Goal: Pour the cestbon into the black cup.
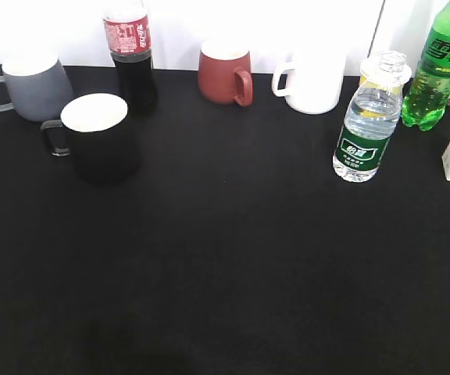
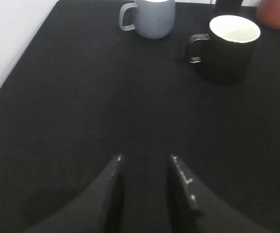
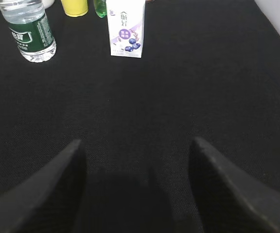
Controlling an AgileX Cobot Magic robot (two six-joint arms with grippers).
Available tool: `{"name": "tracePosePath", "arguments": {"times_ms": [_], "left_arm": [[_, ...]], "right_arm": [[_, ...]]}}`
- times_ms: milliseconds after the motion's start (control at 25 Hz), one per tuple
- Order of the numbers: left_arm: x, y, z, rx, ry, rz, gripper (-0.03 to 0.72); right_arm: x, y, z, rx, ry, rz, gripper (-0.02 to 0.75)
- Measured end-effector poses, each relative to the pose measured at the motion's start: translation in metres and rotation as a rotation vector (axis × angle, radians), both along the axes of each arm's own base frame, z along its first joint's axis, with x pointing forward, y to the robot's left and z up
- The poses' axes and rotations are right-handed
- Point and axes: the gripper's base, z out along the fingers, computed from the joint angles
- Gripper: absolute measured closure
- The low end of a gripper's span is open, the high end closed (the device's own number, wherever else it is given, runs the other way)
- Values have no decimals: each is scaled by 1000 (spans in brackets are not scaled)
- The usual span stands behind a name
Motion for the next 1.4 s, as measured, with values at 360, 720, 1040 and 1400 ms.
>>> {"name": "tracePosePath", "arguments": {"times_ms": [360,720,1040,1400], "left_arm": [[0,0,0,0,0,0,460],[77,-10,56,-18,-263,-101,449],[179,-54,-50,-75,-186,-224,447],[233,-66,-120,37,-244,-126,269]], "right_arm": [[0,0,0,0,0,0,237],[0,0,0,0,0,0,237],[0,0,0,0,0,0,237],[0,0,0,0,0,0,237]]}}
